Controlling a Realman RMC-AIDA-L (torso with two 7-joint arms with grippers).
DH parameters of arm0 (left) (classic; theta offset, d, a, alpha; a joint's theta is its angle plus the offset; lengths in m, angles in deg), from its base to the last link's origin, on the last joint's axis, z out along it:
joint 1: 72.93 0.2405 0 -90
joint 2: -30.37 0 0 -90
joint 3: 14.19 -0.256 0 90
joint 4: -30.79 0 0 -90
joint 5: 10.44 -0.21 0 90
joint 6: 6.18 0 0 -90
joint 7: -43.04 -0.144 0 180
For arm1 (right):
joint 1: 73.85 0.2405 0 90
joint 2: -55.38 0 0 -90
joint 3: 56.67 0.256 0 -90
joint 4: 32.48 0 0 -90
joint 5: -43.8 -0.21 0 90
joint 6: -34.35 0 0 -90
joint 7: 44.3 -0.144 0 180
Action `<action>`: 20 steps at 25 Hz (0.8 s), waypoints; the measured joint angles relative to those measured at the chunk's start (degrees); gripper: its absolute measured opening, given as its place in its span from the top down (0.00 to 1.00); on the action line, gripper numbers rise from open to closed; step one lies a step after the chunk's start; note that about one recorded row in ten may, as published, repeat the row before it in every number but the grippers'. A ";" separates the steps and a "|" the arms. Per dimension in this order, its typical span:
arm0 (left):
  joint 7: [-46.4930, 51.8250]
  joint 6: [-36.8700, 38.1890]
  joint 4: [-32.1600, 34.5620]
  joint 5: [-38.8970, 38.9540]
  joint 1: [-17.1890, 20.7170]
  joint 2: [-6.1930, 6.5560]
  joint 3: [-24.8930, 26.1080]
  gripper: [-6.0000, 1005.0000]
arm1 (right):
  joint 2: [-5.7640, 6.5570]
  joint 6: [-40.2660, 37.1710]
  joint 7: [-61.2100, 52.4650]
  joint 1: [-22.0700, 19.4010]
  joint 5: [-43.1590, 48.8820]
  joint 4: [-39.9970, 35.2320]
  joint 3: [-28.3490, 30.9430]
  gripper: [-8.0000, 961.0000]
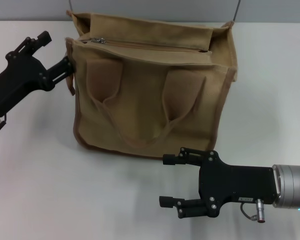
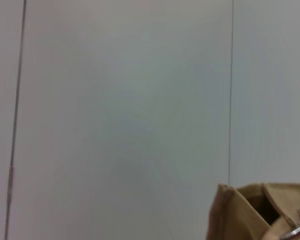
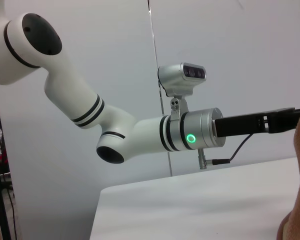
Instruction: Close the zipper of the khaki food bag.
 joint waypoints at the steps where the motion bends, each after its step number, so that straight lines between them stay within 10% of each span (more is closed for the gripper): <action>1: 0.00 0.00 0.00 0.00 0.00 0.00 0.00 0.17 | 0.00 0.00 0.00 0.00 0.00 0.00 0.00 0.15; 20: -4.85 5.52 -2.34 6.19 2.82 0.04 -3.05 0.21 | -0.04 -0.03 -0.01 0.02 -0.05 1.12 0.22 0.15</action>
